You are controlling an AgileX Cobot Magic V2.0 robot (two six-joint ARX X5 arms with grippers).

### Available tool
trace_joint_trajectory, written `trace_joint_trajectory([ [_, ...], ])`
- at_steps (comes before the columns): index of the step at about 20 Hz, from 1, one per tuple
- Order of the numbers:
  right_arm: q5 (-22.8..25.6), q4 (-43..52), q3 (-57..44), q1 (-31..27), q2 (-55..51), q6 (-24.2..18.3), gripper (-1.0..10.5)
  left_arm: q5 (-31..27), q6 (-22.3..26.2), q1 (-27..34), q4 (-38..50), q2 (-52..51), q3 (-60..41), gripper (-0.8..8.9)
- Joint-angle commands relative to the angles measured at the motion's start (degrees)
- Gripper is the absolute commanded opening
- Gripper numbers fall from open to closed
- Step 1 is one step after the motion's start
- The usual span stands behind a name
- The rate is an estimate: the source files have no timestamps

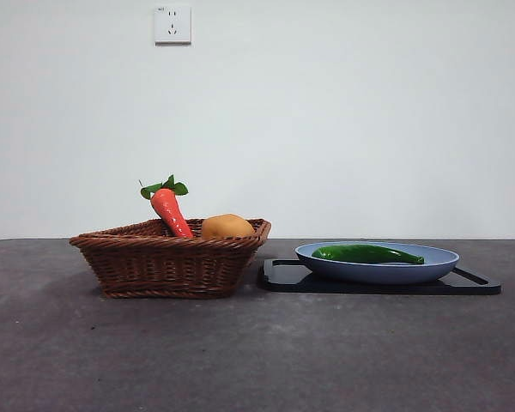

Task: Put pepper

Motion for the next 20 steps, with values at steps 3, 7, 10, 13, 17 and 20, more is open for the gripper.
trace_joint_trajectory([
  [3,0.09,-0.07,1.01,0.04,0.44,0.15,0.1,-0.09,-2.03,0.22,0.48,-3.65,-5.79,0.08],
  [7,0.11,-0.07,0.98,0.04,0.44,0.15,0.1,-0.11,-2.64,0.22,-0.24,-3.96,-8.79,0.08],
  [10,0.11,-0.07,1.01,0.04,0.44,0.15,0.1,-0.15,-2.64,0.22,-3.52,-5.27,-8.79,0.08],
  [13,0.09,-0.07,0.98,0.04,0.44,0.15,0.1,-0.09,-2.62,0.22,-5.53,-5.27,-8.79,0.08],
  [17,0.11,-0.07,1.01,0.04,0.44,0.15,0.1,0.15,-2.67,0.2,-5.75,-5.11,-8.79,0.08],
  [20,0.11,-0.07,0.98,0.04,0.44,0.15,0.1,0.15,-2.67,0.2,-5.73,-5.11,-8.79,0.08],
])
